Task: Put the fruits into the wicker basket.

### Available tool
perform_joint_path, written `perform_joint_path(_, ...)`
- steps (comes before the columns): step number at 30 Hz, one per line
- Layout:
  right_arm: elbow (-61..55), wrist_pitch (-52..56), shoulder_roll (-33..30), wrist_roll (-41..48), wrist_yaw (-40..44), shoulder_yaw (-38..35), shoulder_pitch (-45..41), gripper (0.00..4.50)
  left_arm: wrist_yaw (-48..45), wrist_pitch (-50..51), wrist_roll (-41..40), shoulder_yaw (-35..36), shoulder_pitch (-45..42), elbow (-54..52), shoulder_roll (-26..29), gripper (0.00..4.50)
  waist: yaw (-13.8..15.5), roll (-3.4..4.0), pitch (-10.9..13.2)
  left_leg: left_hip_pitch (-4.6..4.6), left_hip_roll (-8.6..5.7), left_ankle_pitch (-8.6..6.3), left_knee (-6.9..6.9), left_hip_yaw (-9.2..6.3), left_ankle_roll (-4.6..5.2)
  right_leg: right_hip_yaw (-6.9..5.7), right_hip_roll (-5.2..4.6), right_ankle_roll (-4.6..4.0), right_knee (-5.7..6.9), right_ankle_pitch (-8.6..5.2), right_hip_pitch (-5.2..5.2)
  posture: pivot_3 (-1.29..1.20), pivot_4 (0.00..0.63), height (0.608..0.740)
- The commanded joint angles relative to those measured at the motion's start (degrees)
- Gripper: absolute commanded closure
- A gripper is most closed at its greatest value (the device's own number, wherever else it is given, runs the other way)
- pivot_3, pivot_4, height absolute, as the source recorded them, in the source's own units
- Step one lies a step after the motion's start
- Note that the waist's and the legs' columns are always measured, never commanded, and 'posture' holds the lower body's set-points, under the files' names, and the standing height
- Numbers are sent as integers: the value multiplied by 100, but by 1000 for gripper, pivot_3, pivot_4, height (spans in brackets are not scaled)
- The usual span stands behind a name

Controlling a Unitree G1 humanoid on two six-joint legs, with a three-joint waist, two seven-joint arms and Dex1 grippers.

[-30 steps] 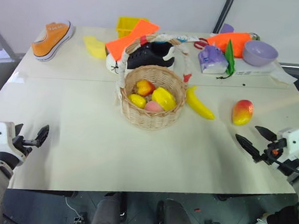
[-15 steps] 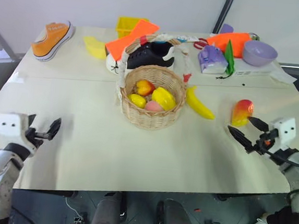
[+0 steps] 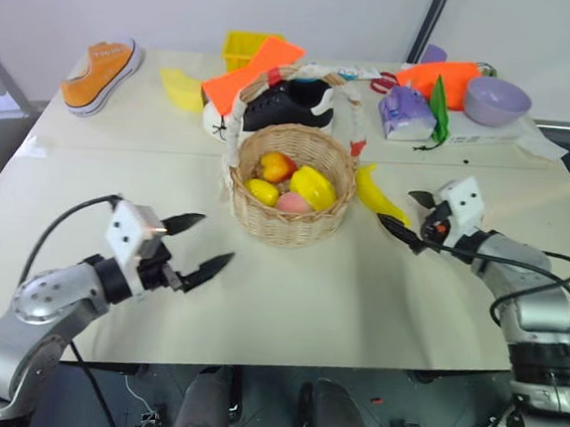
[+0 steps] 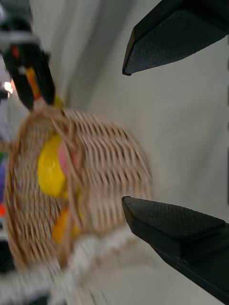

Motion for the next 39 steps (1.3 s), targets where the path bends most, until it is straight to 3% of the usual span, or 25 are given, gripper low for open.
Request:
perform_joint_path(1, 824, -200, 209, -256, -79, 129, -493, 216, 124, 164, 212, -508, -307, -401, 110, 142, -12, 0, 0, 2, 0, 0, 3, 1, 1, 0, 4, 6, 1, 4, 4, 0, 150, 733)
perform_joint_path(6, 1721, -594, 413, -479, -166, 125, -854, 216, 248, 223, 232, -681, -433, -458, 31, 142, -26, 1, 1, 2, 6, 1, 14, 1, 2, -2, 29, 23, 19, 11, -3, 0, 150, 733)
perform_joint_path(7, 1816, -645, 428, -482, -147, 111, -887, 438, 256, 225, 243, -694, -432, -460, 32, 57, -23, 1, 1, 2, 10, 2, 17, 0, 2, -3, 35, 25, 19, 12, -1, 0, 150, 733)
perform_joint_path(10, 1843, -838, 413, -435, 1, 78, -864, 1490, 263, 194, 292, -719, -422, -433, 44, 0, -7, 1, 1, 3, 10, 1, 24, 0, 2, -3, 37, 28, 21, 14, 3, 0, 150, 733)
perform_joint_path(14, 1407, -1044, 285, -353, 128, -48, -641, 3548, 253, 137, 356, -713, -358, -383, 52, 0, 7, 1, 1, 1, 9, 1, 30, -1, 2, -3, 35, 33, 21, 17, 6, 0, 150, 733)
perform_joint_path(21, -298, -355, -382, -113, -156, -818, -2, 3548, 226, -168, 586, -537, -261, -36, -8, 0, 7, 8, 5, 0, 9, 0, 27, -1, 2, -3, 34, 34, 21, 17, 3, 0, 150, 733)
perform_joint_path(26, -2001, 546, -1139, 931, 713, -1580, 792, 3548, 142, -405, 616, -296, -222, 318, -84, 0, 15, 8, 5, -1, 14, 0, 20, -4, 2, -4, 33, 34, 20, 17, 0, 0, 150, 733)
perform_joint_path(31, -3885, 1840, -2102, 2630, 1953, -2257, 1853, 3548, -148, -694, 778, -32, -74, 760, 118, 0, 18, 8, 5, 1, 16, -3, 19, -7, 5, -3, 19, 29, 15, 14, 4, 0, 150, 733)
perform_joint_path(34, -4596, 2199, -2228, 3310, 1980, -2132, 1859, 3548, -273, -845, 877, 28, -49, 940, 185, 0, -17, 5, 6, 3, 19, -4, 19, -8, 4, 1, 17, 7, 15, 5, 2, 0, 150, 733)
perform_joint_path(39, -4654, 2300, -1573, 2899, 1133, -501, 319, 3548, -238, -830, 843, 62, -37, 841, 108, 0, -22, 3, 7, 0, 19, -15, 19, -9, -13, 6, 11, -6, -1, 5, -20, 0, 150, 733)
